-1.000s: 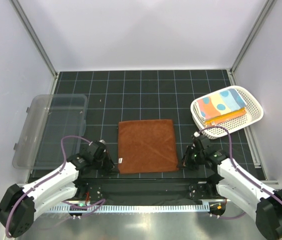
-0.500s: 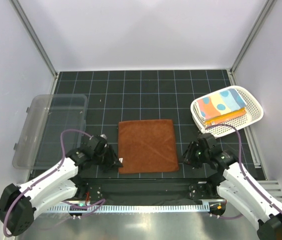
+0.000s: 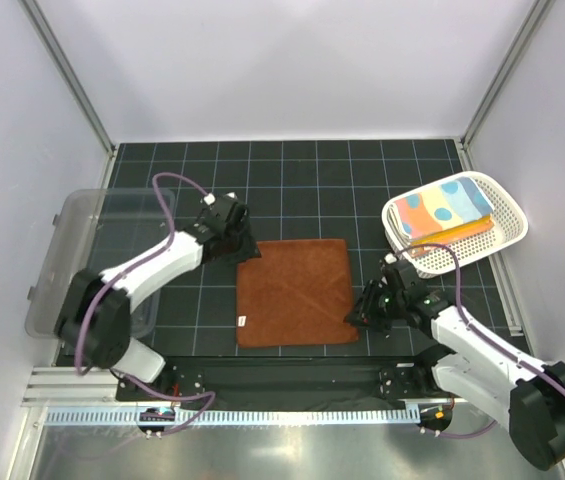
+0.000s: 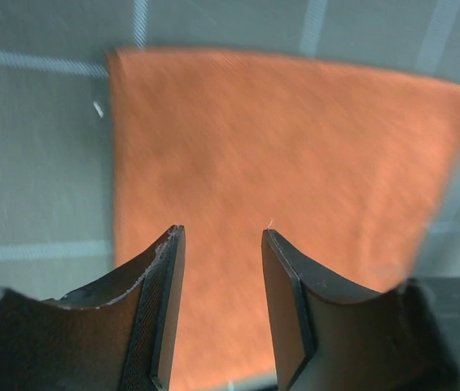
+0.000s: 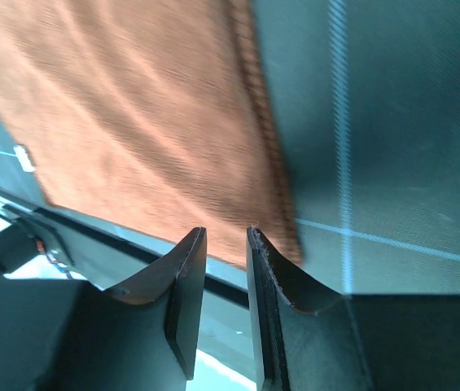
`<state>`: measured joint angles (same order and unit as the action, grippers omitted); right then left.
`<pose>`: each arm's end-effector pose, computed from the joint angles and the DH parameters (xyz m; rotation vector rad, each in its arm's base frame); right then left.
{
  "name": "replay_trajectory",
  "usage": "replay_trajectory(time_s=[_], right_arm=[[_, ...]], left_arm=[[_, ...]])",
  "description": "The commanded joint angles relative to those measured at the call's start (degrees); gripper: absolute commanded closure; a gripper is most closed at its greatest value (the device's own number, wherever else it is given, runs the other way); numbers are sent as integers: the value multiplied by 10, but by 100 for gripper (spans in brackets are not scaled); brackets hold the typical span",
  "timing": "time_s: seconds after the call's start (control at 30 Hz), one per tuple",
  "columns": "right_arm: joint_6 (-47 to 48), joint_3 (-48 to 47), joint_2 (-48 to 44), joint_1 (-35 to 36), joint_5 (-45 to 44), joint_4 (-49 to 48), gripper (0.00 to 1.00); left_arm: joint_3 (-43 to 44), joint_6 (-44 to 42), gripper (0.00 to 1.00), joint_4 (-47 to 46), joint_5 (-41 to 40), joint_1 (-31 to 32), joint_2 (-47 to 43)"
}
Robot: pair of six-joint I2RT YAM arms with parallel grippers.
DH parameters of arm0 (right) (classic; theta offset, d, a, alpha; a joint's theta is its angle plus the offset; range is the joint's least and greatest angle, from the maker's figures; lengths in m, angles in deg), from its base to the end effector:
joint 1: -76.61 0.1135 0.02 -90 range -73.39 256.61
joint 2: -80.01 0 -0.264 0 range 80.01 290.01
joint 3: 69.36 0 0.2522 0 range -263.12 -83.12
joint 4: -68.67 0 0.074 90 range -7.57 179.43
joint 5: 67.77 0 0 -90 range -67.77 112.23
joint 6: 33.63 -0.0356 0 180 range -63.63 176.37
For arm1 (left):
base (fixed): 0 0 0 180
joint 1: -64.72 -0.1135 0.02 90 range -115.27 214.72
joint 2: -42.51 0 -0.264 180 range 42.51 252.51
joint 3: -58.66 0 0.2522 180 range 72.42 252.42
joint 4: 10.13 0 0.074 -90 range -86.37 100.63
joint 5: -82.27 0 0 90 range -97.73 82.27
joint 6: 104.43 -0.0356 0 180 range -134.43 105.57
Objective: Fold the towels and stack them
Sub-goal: Fold the towel
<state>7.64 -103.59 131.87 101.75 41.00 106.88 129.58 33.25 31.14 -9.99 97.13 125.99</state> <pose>0.1380 0.0774 0.1556 0.4220 2.6986 0.8640 0.2547 -0.1601 0.2325 -0.3604 2.5630 -0.5047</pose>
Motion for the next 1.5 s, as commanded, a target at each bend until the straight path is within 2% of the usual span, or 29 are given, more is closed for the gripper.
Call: replay_trajectory(time_s=[0.0,0.17,0.3,0.37,0.4,0.43,0.5,0.53,0.57,0.7,0.87,1.13,1.2,1.47], right_arm=[[7,25,-29,2,-7,-13,67],[26,18,-29,3,-72,16,64],[57,-78,2,3,-97,10,61],[118,-139,60,0,-105,3,56],[145,-201,90,-7,-115,-2,54],[170,-231,150,-17,-107,-7,53],[251,-316,225,-40,-53,-31,49],[277,-349,301,-45,-8,-26,47],[305,-422,335,-50,-4,20,45],[413,-548,454,-69,-7,104,36],[499,-673,567,-101,37,207,35],[608,-737,642,-141,112,311,38],[632,-746,656,-142,142,320,38],[653,-781,705,-143,159,321,38]], left_arm=[[45,-50,54,-22,13,-33,72],[76,-55,56,-41,81,-95,167],[113,-62,55,-33,150,-127,195],[148,-91,55,-12,177,-136,197],[163,-104,54,1,180,-141,197],[174,-122,53,10,177,-143,197],[196,-160,49,31,169,-149,198],[203,-173,48,37,172,-151,202],[224,-201,47,62,171,-153,215],[260,-262,45,105,213,-166,250],[284,-312,46,118,243,-168,284],[305,-391,47,154,232,-168,322],[312,-399,47,162,233,-168,331],[325,-431,49,179,217,-169,357]])
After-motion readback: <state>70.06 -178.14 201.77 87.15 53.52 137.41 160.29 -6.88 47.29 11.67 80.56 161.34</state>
